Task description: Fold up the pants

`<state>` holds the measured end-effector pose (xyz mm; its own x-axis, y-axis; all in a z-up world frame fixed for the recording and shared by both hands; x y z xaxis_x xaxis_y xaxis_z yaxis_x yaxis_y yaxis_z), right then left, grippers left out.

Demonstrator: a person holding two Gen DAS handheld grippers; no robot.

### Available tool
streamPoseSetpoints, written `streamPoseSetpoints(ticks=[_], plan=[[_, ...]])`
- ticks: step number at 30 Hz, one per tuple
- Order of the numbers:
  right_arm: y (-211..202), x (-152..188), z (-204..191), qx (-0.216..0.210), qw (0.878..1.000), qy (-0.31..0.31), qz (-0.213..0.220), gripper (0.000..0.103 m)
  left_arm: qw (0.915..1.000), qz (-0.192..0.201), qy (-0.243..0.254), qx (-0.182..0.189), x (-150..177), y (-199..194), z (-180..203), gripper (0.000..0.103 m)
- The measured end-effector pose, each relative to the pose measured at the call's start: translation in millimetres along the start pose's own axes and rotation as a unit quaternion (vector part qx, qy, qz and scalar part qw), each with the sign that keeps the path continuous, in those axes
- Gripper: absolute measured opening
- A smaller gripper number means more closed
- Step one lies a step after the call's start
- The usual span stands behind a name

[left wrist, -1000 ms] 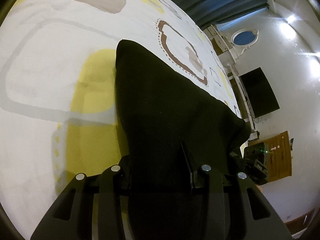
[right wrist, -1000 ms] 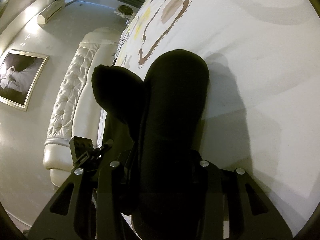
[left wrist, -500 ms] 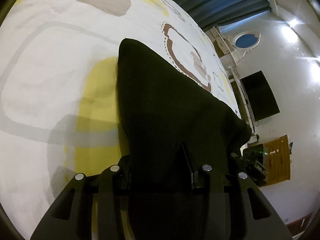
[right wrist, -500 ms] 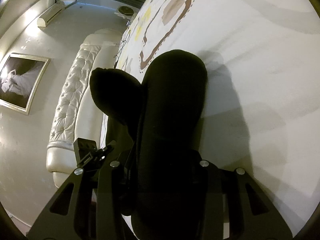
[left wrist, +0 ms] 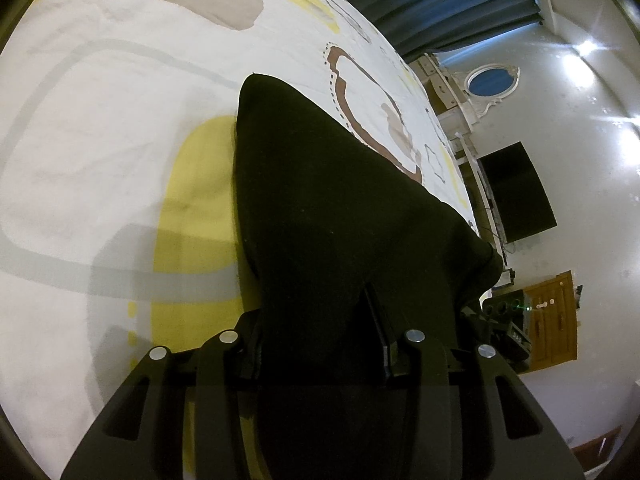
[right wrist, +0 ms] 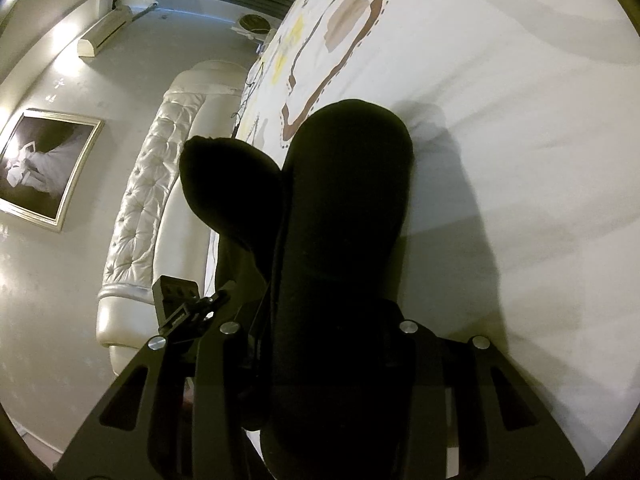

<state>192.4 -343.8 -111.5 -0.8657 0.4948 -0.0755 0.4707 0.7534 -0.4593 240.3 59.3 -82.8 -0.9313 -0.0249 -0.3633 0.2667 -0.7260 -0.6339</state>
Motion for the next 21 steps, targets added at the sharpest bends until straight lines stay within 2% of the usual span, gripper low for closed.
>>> streamPoseSetpoints(ticks=[12,17,21], plan=[[0,0,2,-0.002,1.000,0.002,0.001,0.037,1.0000,-0.004,0.003,0.007,-3,2,1,0.044],[-2,0,2,-0.006,1.000,0.006,0.003,0.040,0.9998,-0.005,0.003,0.017,-2,4,3,0.050],[-6,-1,5,-0.008,1.000,0.020,0.014,0.041,0.9998,0.005,0.019,-0.002,2,2,11,0.058]])
Point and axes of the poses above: each gripper's, at about its wrist camera, not at the fingertips, and y roughly the way its jaws point, z to its right, x to its underside, the point moved 1 cm from there along y, roughly the way its jaws point, and after that the axes turned 6 degrees about y, right-handed, at the moved point
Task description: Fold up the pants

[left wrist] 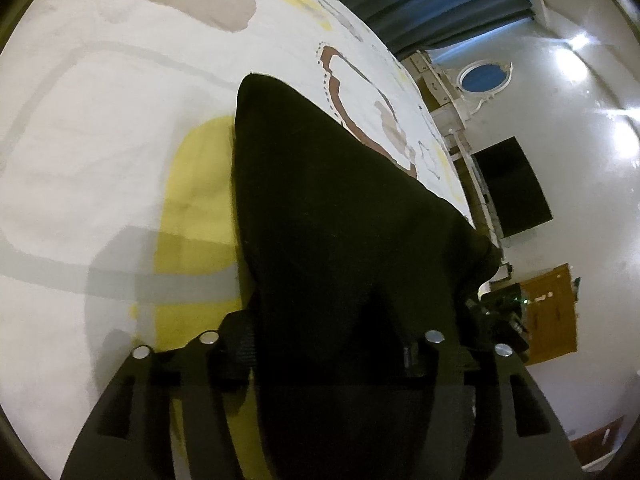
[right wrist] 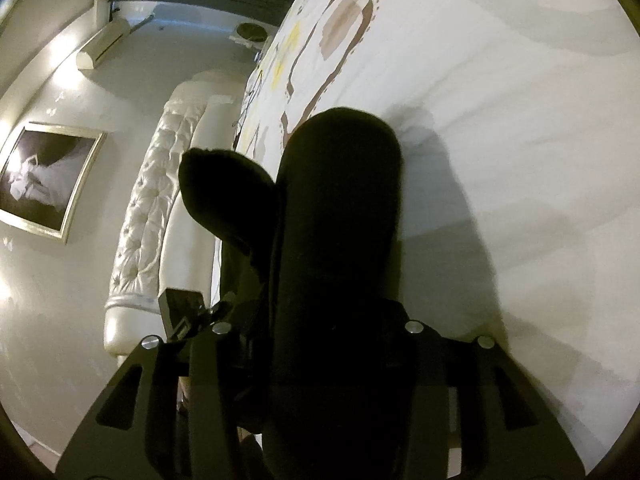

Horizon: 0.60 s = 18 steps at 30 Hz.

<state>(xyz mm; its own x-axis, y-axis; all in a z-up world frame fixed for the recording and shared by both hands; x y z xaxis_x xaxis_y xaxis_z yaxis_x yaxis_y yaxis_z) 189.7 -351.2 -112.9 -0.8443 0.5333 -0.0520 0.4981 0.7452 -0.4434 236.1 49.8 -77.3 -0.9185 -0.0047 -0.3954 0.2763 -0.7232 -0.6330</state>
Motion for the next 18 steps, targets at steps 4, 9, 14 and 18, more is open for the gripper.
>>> streamPoseSetpoints(ticks=[4,9,14,18], plan=[[-9,1,1,0.010,1.000,0.002,0.016,0.044,0.9996,0.013,0.002,-0.023,5,-7,2,0.069],[-28,4,7,0.009,0.999,0.014,0.036,0.048,0.9989,0.031,-0.021,-0.029,17,-21,-2,0.074],[-55,14,19,0.018,0.998,0.027,0.061,0.052,0.9972,0.052,-0.038,-0.038,31,-36,-4,0.080],[-78,30,27,0.030,0.996,0.039,0.080,0.055,0.9943,0.071,-0.042,-0.067,50,-54,-3,0.080]])
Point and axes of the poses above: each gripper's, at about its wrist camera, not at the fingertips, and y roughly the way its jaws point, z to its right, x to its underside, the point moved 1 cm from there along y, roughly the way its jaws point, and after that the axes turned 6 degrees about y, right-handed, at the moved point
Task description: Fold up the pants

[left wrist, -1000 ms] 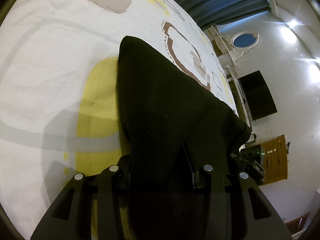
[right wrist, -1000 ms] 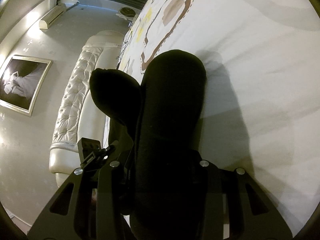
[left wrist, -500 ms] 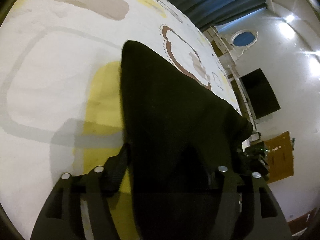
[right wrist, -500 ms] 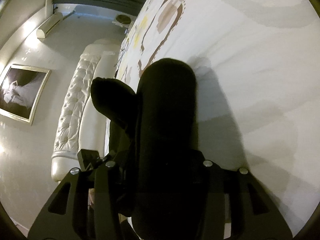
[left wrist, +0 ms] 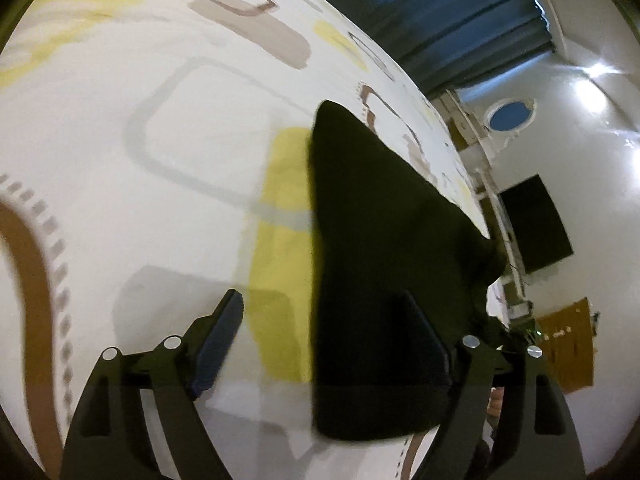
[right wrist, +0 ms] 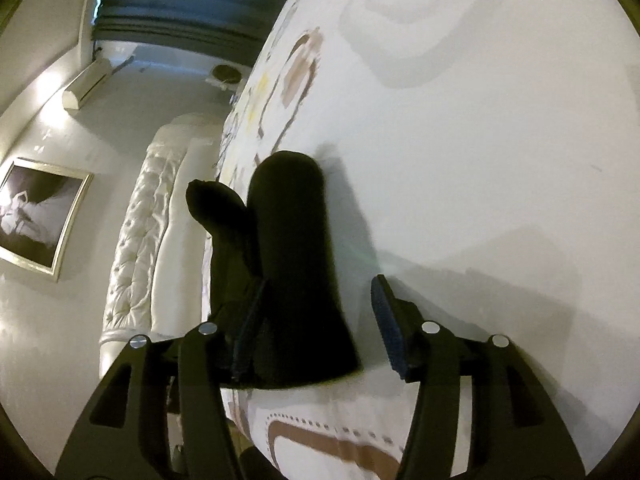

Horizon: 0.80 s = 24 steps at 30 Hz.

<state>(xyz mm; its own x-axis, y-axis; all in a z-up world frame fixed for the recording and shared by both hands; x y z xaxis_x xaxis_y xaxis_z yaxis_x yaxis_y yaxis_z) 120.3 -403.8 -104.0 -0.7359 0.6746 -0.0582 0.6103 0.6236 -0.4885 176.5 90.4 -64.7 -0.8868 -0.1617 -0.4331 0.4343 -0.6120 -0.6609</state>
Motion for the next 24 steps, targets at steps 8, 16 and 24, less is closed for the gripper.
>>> streamPoseSetpoints(ticks=[8,16,24], plan=[[-31,51,-5,0.079,0.995,-0.052,0.030,0.061,0.9880,0.025,0.100,-0.115,54,-29,42,0.080],[-46,116,-23,0.178,0.970,-0.154,0.058,0.063,0.9696,0.064,0.177,-0.156,106,-48,94,0.081],[-39,185,-61,0.266,0.914,-0.293,0.089,0.063,0.9665,0.090,0.176,-0.164,142,-50,118,0.084]])
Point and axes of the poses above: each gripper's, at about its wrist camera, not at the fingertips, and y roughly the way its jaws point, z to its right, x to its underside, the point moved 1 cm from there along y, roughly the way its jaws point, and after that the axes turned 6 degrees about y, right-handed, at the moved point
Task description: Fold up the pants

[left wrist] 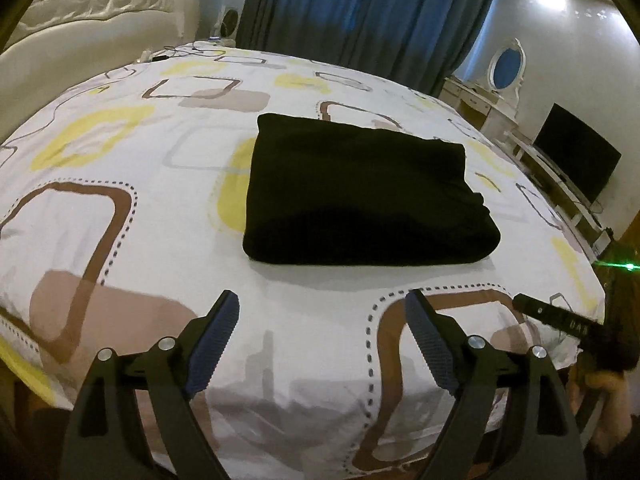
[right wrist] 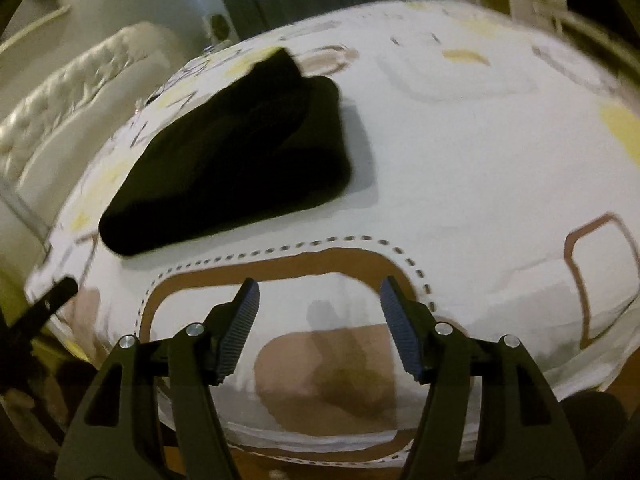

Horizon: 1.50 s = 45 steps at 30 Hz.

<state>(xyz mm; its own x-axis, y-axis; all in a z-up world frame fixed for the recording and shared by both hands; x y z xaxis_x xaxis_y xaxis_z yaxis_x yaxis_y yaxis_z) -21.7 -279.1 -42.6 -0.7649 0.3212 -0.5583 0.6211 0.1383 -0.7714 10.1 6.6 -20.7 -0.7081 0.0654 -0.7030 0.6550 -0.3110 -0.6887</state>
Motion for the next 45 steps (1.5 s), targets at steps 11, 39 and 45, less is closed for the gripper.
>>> streamPoseSetpoints(ticks=[11,39,45], plan=[[-20,16,-47,0.011,0.997,-0.072,0.035,0.063,0.9990,0.004,0.027,-0.034,21,-10,15,0.084],[-27,16,-57,0.000,0.996,-0.077,0.033,0.064,0.9989,-0.013,0.018,-0.042,29,-8,18,0.084],[-26,18,-57,-0.001,0.997,-0.077,0.032,0.064,0.9987,-0.017,0.015,-0.045,29,-6,16,0.084]])
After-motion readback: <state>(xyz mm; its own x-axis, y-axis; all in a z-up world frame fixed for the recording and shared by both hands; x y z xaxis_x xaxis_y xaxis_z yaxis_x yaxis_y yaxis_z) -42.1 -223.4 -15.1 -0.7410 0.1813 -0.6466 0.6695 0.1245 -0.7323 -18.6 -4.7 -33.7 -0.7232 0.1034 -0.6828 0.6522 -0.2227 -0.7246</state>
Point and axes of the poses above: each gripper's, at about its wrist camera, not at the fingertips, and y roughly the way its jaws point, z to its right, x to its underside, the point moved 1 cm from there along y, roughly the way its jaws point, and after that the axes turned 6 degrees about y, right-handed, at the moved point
